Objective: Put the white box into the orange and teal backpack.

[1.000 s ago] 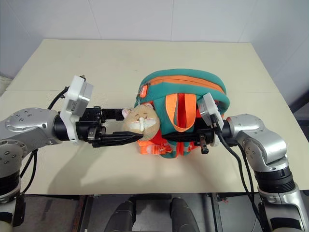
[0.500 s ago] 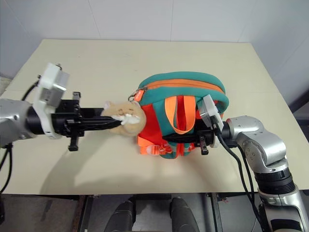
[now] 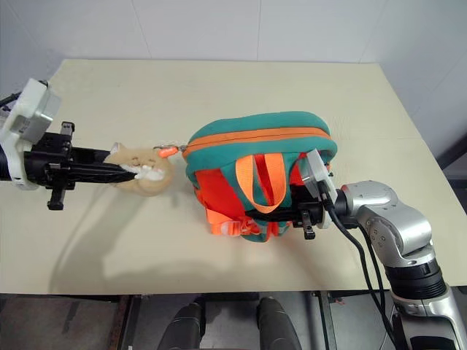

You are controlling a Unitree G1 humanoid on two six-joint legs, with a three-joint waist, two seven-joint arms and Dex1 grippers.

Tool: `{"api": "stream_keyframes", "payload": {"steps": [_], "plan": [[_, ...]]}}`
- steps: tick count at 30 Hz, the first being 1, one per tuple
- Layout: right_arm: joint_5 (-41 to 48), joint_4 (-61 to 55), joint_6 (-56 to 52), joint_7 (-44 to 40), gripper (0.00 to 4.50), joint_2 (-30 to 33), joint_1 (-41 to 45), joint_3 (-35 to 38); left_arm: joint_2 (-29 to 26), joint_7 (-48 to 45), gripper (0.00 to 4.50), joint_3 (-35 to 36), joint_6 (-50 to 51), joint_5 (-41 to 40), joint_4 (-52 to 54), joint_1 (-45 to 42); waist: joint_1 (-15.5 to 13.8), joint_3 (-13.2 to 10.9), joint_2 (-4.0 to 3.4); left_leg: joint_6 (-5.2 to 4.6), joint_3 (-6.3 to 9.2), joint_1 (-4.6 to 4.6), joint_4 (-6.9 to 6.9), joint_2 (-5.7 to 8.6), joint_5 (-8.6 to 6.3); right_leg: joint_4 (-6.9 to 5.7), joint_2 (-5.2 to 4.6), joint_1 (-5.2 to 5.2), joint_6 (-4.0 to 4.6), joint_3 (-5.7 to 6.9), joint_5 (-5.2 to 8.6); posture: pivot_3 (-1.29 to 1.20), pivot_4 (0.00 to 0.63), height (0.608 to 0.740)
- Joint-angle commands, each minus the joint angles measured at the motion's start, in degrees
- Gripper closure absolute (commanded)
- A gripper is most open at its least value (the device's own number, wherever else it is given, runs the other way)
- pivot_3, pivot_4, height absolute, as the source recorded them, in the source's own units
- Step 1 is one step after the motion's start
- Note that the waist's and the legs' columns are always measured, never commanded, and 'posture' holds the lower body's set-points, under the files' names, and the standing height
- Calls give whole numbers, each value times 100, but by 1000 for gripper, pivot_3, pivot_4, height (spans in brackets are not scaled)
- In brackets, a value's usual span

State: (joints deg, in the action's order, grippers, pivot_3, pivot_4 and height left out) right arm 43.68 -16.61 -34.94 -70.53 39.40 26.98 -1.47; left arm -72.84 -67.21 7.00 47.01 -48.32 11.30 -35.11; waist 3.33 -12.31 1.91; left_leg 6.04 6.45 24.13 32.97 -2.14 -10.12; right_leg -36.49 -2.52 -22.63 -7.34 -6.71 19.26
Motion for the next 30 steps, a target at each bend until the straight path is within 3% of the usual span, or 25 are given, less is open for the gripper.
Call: {"api": "stream_keyframes", "payload": {"steps": [1, 6, 13, 22, 30], "plan": [[157, -177, 14, 74, 4497, -67, 14, 164, -140, -608, 4045, -426, -450, 733, -594, -296, -1, 0, 0, 0, 0, 1, 0, 0, 0, 1, 0, 0, 3, 0, 2, 0, 150, 740], [174, -215, -3, 174, 4497, -122, 23, 156, -29, -1336, 4045, -1365, -1130, 1834, -1262, -741, 2, -1, -1, 0, -2, 2, -3, -1, 0, 0, 0, -3, 0, -1, 1, 0, 150, 740], [174, -227, -14, 260, 4497, -151, 51, 156, 546, -1806, 4061, -2222, -1885, 3088, -2257, -1510, -3, -1, -1, -1, -1, 3, -2, -1, -1, -11, 1, -3, -44, 1, -16, 0, 150, 740], [210, -231, -75, 349, 4497, -184, 86, 161, 1533, -1665, 4062, -2597, -2594, 4007, -3109, -1619, -5, 0, -1, -2, 3, -1, 3, -1, -1, -50, 2, -7, -69, 3, -14, 0, 150, 740], [154, -176, -77, 378, 4497, -159, 145, 178, 1995, -1359, 4062, -2714, -2855, 4594, -3481, -1538, -6, 0, -1, -2, 4, -3, 10, 0, -1, -58, 2, -6, -71, 4, -15, 0, 150, 740]]}}
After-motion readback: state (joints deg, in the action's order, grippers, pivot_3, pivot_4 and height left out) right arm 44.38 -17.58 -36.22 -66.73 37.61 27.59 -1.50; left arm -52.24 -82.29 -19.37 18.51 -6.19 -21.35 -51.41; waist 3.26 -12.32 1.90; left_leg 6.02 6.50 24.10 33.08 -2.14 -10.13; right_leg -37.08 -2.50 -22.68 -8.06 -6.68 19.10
